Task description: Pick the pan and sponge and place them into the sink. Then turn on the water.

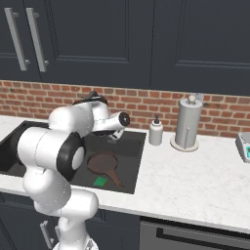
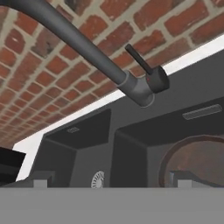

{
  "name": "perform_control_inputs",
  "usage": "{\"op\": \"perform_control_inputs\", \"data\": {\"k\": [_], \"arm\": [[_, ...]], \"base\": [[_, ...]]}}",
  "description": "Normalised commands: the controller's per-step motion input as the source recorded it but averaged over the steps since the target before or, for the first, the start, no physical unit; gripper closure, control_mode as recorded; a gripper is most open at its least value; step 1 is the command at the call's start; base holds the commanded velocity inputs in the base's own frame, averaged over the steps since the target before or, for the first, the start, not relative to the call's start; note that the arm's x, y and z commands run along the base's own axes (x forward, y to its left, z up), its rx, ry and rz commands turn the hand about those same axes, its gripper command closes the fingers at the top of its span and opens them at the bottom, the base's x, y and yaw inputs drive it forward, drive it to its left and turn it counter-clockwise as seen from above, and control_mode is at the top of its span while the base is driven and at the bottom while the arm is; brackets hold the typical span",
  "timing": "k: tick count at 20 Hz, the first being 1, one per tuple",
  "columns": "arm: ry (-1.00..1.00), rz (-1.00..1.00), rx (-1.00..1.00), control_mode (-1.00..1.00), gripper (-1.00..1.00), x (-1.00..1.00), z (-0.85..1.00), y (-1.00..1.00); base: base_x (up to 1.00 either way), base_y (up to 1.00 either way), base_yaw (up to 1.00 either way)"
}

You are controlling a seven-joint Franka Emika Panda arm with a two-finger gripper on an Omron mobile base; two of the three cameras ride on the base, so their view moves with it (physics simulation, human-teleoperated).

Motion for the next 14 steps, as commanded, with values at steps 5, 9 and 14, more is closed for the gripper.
{"op": "perform_control_inputs", "data": {"k": [5,9,14], "arm": [[0.0,0.0,0.01,-1.0,-1.0,0.09,-0.14,0.0],[0.0,0.0,0.02,-1.0,-1.0,0.15,-0.11,0.0],[0.0,0.0,0.02,-1.0,-1.0,0.2,-0.08,0.0]], "base": [[0.0,0.0,0.0],[0.0,0.0,0.0],[0.0,0.0,0.0]]}}
